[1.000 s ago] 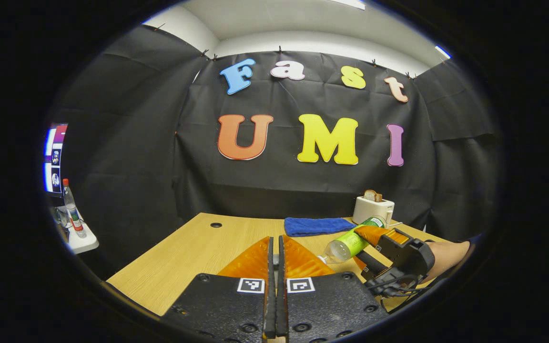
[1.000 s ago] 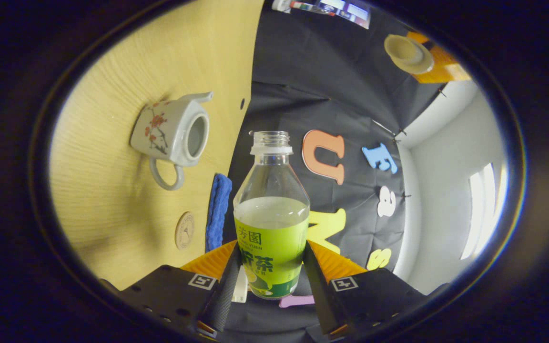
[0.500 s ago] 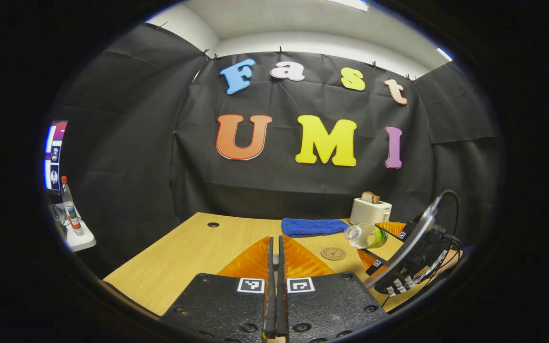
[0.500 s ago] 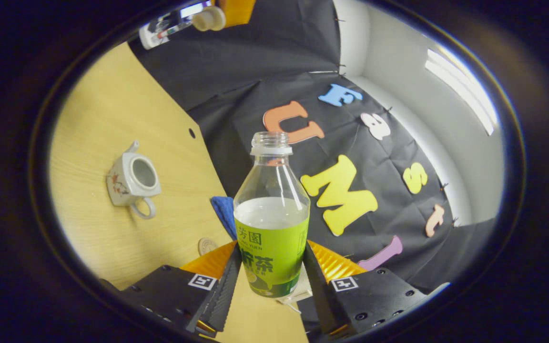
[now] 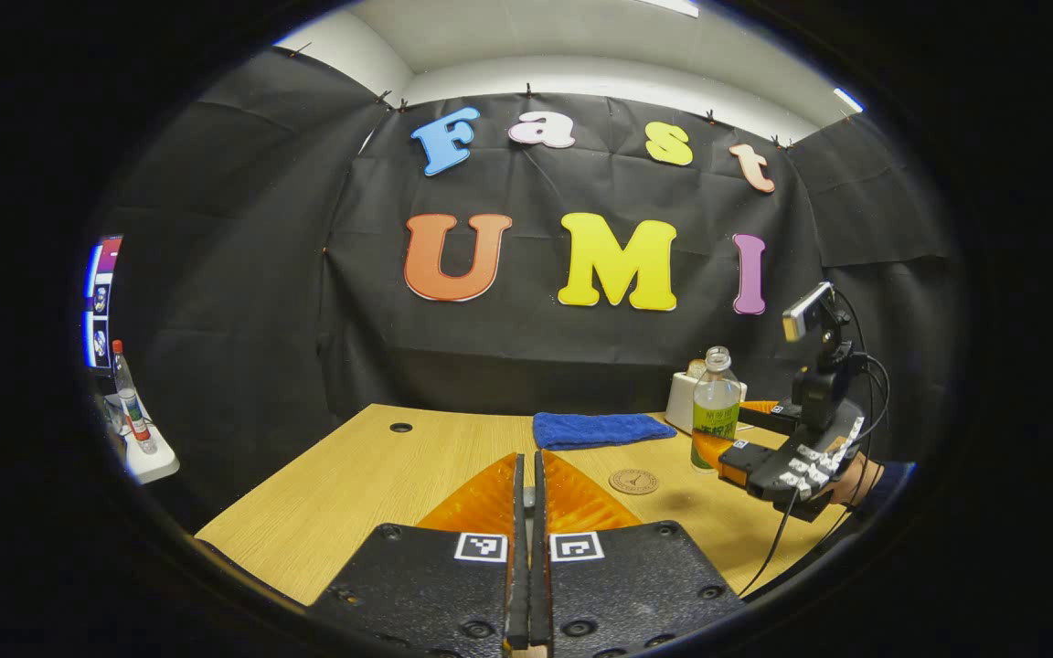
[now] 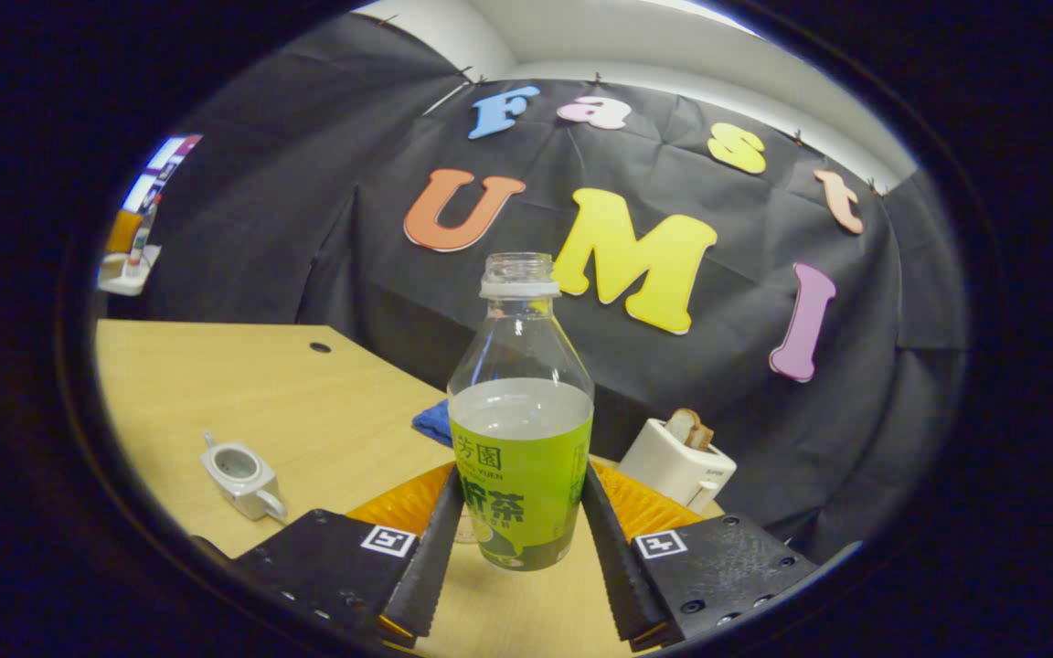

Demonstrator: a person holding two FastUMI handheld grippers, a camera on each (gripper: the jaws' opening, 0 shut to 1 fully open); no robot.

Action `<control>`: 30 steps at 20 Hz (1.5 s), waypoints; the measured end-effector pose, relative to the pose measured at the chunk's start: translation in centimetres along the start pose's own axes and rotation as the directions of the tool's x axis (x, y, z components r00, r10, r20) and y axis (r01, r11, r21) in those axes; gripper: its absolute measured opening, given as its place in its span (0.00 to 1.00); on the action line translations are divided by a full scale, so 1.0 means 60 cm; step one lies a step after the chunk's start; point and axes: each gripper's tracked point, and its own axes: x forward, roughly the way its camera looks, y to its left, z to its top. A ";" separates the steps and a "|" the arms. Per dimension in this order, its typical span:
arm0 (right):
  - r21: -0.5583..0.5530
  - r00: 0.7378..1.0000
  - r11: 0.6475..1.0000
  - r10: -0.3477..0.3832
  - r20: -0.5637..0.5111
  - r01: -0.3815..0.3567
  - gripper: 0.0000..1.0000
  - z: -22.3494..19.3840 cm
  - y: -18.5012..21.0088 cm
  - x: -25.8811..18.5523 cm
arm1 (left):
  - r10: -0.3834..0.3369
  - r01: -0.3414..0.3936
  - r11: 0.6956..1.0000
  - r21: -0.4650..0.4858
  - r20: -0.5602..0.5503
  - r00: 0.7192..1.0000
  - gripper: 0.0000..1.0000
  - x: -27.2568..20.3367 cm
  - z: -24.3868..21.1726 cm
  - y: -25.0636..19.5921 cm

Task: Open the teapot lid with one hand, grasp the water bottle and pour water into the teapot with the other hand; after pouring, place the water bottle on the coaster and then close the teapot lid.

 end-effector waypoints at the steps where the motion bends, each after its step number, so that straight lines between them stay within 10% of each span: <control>1: 0.052 1.000 0.998 0.018 -0.001 -0.018 0.74 0.005 0.001 0.013 | -0.003 0.003 1.000 -0.001 -0.003 1.000 0.03 0.002 -0.002 0.000; 6: 0.258 0.994 0.962 0.102 -0.035 -0.090 0.73 -0.023 0.028 0.087 | 0.000 -0.001 1.000 -0.018 -0.028 1.000 0.03 0.013 -0.017 -0.002; 17: 0.309 0.985 0.944 0.149 -0.083 -0.117 0.72 -0.094 0.072 0.194 | 0.016 -0.018 1.000 -0.024 -0.064 0.998 0.03 0.040 -0.047 0.007; 30: 0.335 0.989 0.936 0.134 -0.069 -0.104 0.94 -0.081 0.038 0.143 | 0.016 -0.010 0.998 0.057 -0.099 0.995 0.04 0.060 -0.066 -0.036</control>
